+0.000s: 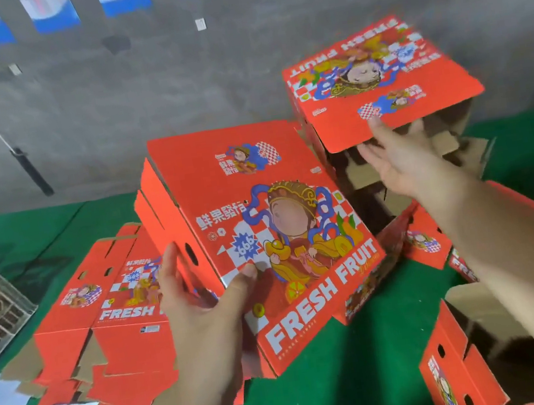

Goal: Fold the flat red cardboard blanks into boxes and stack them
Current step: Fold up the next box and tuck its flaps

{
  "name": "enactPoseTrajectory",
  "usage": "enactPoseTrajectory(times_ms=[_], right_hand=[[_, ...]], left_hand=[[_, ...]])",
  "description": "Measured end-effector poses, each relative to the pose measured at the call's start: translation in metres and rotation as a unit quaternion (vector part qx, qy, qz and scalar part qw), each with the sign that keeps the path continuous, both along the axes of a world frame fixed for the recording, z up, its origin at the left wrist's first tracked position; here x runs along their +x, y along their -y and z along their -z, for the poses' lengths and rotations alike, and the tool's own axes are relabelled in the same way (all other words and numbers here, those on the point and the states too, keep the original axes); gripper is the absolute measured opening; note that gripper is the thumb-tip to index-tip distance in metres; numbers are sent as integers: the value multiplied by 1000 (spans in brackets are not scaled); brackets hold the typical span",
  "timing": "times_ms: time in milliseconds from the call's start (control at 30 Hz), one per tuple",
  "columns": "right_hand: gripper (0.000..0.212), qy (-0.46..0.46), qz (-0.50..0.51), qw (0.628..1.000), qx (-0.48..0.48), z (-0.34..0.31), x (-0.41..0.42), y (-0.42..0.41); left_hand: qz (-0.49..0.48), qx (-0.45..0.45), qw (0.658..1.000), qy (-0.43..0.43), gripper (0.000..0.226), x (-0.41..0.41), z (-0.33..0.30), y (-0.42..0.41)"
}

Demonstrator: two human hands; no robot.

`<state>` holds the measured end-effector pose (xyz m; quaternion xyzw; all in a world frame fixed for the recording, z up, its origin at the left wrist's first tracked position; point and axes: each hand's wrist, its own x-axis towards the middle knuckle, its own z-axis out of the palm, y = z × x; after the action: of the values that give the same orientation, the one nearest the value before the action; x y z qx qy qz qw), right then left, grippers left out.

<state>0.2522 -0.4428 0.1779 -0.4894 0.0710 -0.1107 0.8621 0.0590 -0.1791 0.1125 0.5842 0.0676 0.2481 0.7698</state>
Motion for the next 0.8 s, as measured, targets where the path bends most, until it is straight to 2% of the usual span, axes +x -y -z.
enactPoseTrajectory(times_ms=[67,100,200,267,367,467,533,600,667,733,800], right_hand=[[89,-112,7,992,-62,28,4,-6],[87,-156,-8,982,-104,45,1,-9],[52,-219,-95,948,-210,81,-10,-12],[50,-222,-149,930,-253,85,-20,-6],[63,-181,-217,895,-345,77,-37,12],[83,-181,-278,861,-386,66,-58,43],[88,-160,-309,872,-346,66,-69,64],[89,-120,-264,904,-314,62,-76,76],[76,-87,-146,942,-288,55,-77,86],[67,-56,-48,968,-242,47,-76,98],[55,-32,22,977,-211,39,-75,106]], left_hand=[[3,12,1000,-6,113,6,-1,7],[4,10,1000,-8,114,10,0,8],[3,2,1000,-16,114,16,-1,13],[13,0,1000,-22,109,18,-3,15],[39,-52,998,-25,100,21,-9,16],[22,-139,989,-46,71,26,-14,16],[8,-190,979,-72,51,33,-13,17],[40,-186,980,-65,39,42,-15,19],[156,-94,983,5,37,54,-22,23],[256,-29,963,75,51,68,-29,37],[282,38,956,71,55,81,-31,58]])
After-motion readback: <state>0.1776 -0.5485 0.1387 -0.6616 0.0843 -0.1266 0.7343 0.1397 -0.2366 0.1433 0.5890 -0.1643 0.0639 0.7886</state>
